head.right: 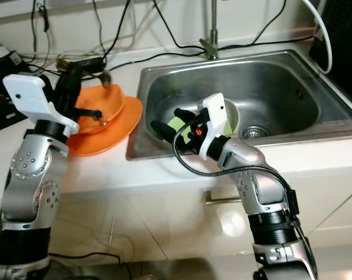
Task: Kitchen organization
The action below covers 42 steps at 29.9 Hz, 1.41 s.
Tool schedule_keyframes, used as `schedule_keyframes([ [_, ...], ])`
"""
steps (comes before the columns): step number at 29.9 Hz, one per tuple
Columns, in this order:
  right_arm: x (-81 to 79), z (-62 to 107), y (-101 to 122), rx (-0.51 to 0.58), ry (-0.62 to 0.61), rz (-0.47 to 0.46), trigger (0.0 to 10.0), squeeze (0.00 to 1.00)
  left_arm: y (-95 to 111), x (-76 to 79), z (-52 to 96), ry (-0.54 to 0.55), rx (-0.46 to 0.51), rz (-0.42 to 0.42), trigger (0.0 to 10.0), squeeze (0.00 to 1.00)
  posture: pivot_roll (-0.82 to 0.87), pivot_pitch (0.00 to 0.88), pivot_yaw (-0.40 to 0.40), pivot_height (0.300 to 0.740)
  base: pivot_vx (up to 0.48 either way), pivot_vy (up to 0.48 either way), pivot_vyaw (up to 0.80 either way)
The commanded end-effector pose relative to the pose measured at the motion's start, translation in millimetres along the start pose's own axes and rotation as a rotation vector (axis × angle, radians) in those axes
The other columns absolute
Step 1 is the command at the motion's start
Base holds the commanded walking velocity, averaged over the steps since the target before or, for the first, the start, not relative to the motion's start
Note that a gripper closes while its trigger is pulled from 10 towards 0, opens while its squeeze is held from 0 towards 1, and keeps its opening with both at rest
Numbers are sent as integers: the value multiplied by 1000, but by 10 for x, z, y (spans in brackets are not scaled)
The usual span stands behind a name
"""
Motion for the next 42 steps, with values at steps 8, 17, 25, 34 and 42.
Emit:
schedule_keyframes([
  [8,69,-95,166,100,-69,-128,10000,0,-27,5,-111,39,-18,602,0,0,-16,0,149,740,0,0,0],
  [17,-1,-164,270,156,-32,-280,10000,0,-242,97,-112,26,-83,953,0,0,-24,4,145,740,0,0,0],
  [25,-82,-208,381,195,31,-421,10000,0,-314,219,-129,-11,-108,1072,0,0,-33,7,141,740,0,0,0],
  [34,-163,-287,384,200,82,-560,10000,0,-297,275,-178,-39,-99,1126,0,0,-34,5,142,740,0,0,0],
  [42,-172,-318,347,195,95,-631,10000,0,-188,272,-219,-56,-69,1149,0,0,-30,7,141,740,0,0,0],
])
Point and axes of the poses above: a point about 5 cm out from each wrist's last joint towards the gripper, its own z axis pointing back from the gripper into the wrist, its own y axis along the axis of the wrist's last joint, x = y × z, the point moved 5 cm from there along -z, pointing out of the wrist towards the gripper, and after that the axes turned 9 degrees about -z, right-handed, at the moved point
